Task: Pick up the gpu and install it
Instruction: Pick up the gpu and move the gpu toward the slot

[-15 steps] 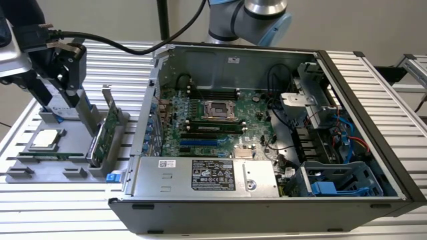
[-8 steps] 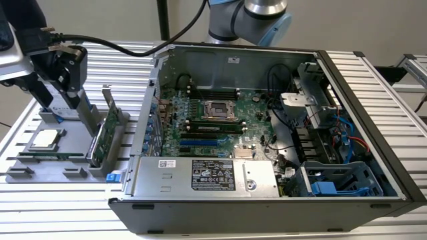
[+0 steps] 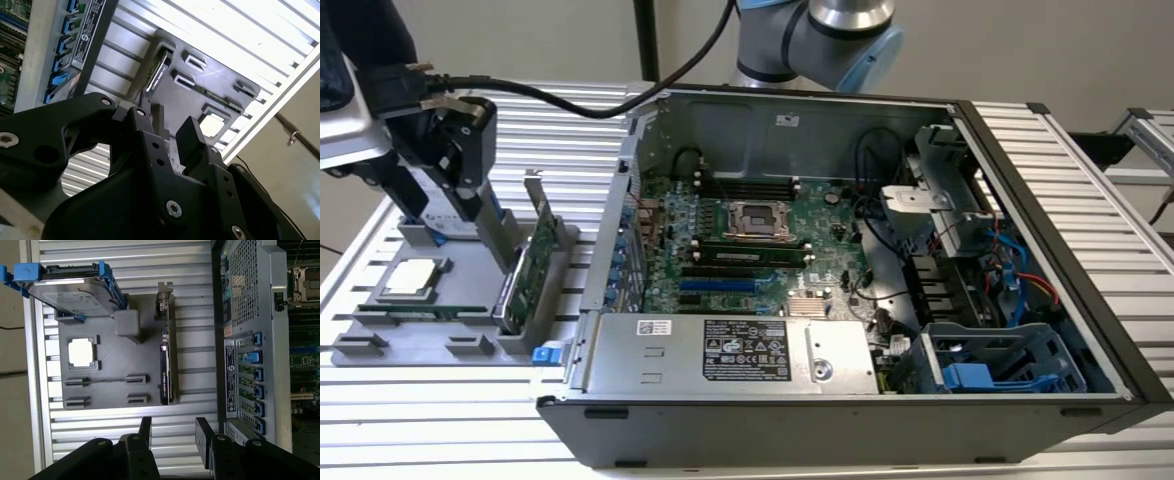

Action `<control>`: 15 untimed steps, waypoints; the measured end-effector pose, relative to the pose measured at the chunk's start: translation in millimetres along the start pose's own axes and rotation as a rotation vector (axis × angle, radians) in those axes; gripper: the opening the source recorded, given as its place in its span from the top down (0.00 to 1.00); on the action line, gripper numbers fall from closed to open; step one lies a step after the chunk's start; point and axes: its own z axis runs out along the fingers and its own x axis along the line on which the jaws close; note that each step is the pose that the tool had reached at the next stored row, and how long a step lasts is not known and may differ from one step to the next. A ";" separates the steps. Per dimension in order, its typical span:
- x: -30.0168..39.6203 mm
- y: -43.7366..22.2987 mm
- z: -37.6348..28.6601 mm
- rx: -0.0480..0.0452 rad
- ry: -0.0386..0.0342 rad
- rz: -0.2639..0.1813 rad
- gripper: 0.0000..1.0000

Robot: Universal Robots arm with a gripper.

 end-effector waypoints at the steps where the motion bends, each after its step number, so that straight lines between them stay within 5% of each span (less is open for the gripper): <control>1: 0.0 0.0 0.6 0.0001 0.0000 0.000 0.00; 15: 0.1 -0.4 7.9 0.0007 0.0000 0.000 0.00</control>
